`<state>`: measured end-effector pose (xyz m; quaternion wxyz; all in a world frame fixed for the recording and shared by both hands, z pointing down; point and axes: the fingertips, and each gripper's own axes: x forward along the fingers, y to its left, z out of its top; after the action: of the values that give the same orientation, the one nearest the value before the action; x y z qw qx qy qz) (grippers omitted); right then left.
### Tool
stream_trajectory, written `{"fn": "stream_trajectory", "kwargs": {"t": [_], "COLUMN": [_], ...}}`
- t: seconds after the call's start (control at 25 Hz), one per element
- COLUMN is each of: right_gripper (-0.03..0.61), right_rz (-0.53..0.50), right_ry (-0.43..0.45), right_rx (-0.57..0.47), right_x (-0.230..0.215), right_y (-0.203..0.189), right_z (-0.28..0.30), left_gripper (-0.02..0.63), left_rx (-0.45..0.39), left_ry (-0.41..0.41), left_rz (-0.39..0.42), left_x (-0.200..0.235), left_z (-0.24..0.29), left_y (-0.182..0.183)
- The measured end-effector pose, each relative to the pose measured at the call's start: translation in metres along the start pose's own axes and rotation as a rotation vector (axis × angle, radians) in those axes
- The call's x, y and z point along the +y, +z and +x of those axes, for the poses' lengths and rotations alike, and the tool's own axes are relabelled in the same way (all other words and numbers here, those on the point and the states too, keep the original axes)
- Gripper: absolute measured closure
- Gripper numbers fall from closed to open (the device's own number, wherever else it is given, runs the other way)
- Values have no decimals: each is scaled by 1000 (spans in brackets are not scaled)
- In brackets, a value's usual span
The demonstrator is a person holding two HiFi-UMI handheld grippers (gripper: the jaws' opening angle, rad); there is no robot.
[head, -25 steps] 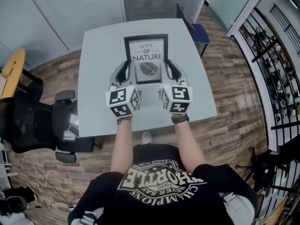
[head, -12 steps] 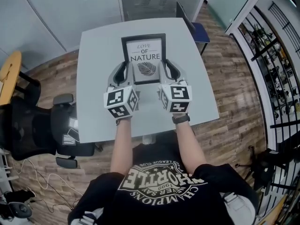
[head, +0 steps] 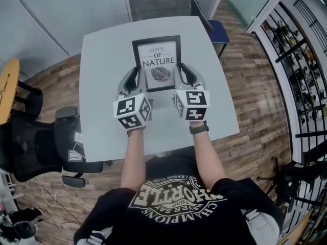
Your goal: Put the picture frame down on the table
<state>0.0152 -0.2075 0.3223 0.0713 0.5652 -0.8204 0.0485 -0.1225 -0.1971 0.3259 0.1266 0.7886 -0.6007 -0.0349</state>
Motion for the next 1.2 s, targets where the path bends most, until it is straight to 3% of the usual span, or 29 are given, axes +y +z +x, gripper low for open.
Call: {"fn": "stream_trajectory", "kwargs": {"t": [0.84,1.2], "right_gripper": [509,508], "right_rz": [1,45], "right_ry": [122,118], "right_rx": [149,227], "right_x": [-29,-43], "right_y": [-55,-94], "right_z": [93,121], "left_gripper": [545,545], "left_rx": [129,203], "left_ry": [57,64], "left_rz": [-67,-83], "left_x": [40,50], "left_z": [90,117], "left_y": [-55,-91]}}
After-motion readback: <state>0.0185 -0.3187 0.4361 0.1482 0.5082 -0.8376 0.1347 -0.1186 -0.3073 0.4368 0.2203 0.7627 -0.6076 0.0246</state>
